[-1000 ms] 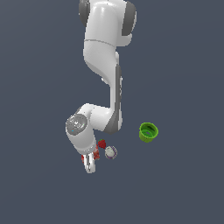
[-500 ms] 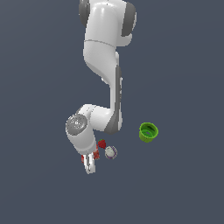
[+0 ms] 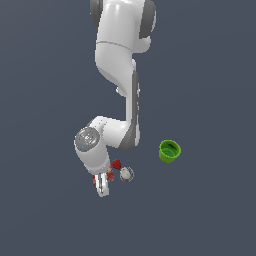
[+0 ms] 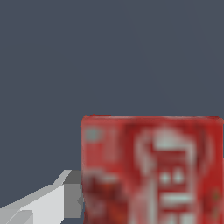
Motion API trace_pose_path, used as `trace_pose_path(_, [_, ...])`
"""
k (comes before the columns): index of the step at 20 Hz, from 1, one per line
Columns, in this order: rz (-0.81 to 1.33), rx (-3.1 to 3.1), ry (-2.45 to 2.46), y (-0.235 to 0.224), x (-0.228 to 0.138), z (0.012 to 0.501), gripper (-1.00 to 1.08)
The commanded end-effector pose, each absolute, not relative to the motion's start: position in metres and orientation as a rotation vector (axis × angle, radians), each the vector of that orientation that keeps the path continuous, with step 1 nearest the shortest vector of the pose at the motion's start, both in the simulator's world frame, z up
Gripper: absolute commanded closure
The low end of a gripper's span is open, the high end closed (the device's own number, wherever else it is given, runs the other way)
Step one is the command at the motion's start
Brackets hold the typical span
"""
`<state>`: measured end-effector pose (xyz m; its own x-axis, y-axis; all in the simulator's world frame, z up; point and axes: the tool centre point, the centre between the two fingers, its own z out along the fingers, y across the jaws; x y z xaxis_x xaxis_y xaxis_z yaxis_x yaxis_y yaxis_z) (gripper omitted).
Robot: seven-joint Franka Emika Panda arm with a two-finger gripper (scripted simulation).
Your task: Pick up a designated object from a clutter of objects.
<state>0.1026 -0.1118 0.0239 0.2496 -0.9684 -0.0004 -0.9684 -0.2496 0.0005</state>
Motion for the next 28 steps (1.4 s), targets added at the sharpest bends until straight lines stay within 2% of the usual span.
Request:
trace_pose_path(1, [0.000, 2.483, -1.925, -0.112, 0.099, 0.031, 1.08])
trace_pose_path(10, [-0.001, 2.484, -1.926, -0.112, 0.074, 0.079, 1.08])
trace_pose_path(28, [-0.003, 2.484, -1.928, -0.113, -0.001, 0.229, 1.08])
